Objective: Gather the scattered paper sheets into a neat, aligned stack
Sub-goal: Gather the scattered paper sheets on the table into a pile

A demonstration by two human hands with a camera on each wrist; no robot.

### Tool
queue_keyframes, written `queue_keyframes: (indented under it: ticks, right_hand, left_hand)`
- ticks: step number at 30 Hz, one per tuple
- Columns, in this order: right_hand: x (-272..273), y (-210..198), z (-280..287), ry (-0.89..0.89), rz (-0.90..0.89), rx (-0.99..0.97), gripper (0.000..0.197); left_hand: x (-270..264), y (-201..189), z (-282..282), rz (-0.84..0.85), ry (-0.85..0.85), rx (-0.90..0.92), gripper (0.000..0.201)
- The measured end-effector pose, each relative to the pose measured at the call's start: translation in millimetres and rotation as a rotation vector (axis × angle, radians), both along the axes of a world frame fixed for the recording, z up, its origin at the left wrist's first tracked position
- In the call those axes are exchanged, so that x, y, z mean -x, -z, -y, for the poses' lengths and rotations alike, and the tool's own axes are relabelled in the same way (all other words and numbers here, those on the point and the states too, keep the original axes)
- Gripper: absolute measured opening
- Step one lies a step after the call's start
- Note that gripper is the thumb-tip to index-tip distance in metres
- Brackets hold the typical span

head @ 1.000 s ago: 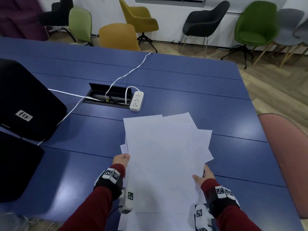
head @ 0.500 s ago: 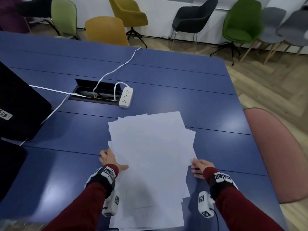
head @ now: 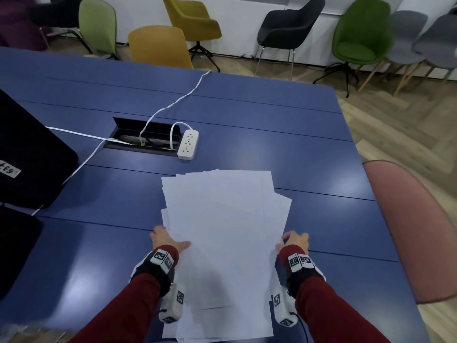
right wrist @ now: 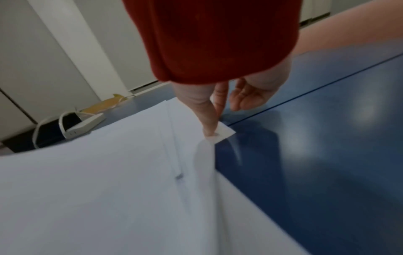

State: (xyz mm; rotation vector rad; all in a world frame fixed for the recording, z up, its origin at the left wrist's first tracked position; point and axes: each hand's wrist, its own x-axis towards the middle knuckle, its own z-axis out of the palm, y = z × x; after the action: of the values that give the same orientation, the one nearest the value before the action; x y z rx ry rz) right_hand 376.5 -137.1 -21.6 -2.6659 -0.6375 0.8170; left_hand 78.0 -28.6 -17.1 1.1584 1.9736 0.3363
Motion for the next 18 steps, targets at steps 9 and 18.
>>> queue_keyframes:
  ticks: [9,18]
  right_hand:
    - [9,-4,-3,-0.06,-0.061,-0.024,0.055]
    - [30,-19,-27,0.087,-0.071,0.128,0.058]
  left_hand:
    - [8,9,7,-0.133,0.08,-0.168,0.039]
    - [-9,4,0,-0.171,0.075,-0.14,0.054]
